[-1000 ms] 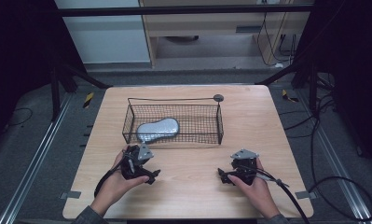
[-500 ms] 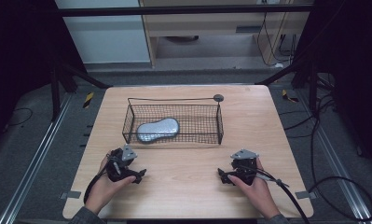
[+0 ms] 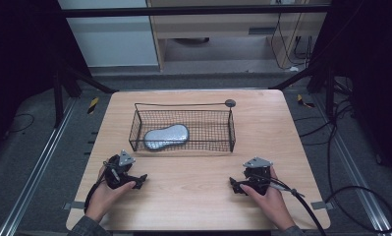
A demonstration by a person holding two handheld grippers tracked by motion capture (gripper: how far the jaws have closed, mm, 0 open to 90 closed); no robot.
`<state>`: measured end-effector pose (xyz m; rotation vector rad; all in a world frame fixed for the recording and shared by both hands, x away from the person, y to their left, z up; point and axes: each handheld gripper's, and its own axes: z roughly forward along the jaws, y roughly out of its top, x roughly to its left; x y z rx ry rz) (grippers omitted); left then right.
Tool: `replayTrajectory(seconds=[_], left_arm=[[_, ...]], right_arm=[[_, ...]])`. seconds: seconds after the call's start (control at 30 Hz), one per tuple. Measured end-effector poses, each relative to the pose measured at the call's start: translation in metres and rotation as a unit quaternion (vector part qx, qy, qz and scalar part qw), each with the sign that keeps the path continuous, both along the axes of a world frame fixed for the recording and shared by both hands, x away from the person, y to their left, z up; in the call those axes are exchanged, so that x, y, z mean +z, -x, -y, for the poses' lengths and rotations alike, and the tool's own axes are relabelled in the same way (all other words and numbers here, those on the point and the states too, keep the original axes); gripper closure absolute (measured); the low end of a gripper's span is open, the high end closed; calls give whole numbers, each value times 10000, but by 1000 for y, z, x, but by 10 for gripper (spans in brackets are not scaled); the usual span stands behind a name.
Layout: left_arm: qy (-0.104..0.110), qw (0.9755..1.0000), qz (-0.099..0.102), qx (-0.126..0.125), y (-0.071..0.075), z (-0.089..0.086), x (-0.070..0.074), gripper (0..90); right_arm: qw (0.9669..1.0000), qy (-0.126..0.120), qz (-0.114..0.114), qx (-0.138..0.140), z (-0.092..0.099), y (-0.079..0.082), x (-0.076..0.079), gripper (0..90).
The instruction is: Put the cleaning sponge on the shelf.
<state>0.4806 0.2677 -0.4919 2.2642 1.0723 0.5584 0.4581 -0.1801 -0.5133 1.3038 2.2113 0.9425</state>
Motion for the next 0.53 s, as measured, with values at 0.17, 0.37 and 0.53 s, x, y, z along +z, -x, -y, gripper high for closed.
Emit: replayTrajectory(seconds=[0.17,0.37,0.53], left_arm=[[44,10000,8,-33,-4,-4,-6,32],[662,9978,-5,-4,-9,-16,-17,0],[656,9978,-4,4,-10,-17,-17,0]], right_arm=[[10000,1,-1,-1,0,0,0,7],[10000,1,-2,-1,0,0,0,7],[10000,-2,-5,0,0,0,0,5]])
